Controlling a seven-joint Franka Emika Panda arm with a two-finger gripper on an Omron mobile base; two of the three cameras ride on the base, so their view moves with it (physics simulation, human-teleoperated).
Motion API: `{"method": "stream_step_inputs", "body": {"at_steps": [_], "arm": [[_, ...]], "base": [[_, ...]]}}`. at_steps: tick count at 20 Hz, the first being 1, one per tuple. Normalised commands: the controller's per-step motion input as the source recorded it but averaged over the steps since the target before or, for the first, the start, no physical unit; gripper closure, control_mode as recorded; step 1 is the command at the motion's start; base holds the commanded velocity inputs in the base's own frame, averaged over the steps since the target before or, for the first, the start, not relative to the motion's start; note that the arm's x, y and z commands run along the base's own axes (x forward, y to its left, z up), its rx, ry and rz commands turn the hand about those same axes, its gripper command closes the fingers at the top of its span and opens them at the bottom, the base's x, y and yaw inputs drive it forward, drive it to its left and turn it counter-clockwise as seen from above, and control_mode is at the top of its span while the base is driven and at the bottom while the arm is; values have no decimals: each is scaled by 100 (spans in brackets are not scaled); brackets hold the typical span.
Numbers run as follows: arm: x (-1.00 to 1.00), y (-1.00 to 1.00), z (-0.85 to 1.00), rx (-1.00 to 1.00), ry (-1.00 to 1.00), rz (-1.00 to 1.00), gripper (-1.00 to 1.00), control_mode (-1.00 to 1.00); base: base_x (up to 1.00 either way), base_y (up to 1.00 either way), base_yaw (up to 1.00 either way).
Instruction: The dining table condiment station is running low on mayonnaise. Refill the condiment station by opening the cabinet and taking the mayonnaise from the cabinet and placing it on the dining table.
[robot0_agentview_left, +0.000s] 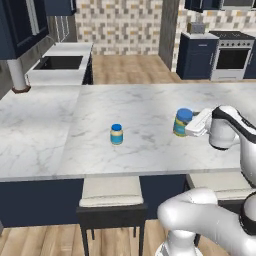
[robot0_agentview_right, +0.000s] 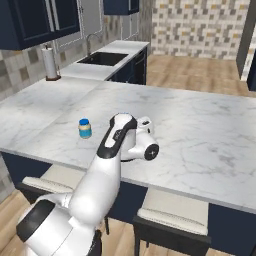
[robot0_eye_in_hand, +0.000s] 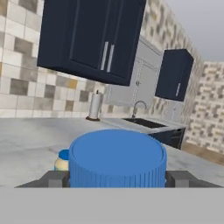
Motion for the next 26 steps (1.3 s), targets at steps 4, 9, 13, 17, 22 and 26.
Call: {"method": "stream_step_inputs", "body": {"at_steps": [4,9,13,17,22,26], "arm": [[61,0,-60,-4,9,7,100,-100],[58,0,-58,-4,11,9,100,-100],[53,-1,-55,0,5,11,100,-100],[44,0,-56,0,0,10,100,-100],[39,0,-60,0,0,10,100,-100],[34,0,-57,0,0,7,100,-100]], "base": [[0,0,0],[0,0,0],[0,0,0],[0,0,0],[0,0,0],[0,0,0]]}}
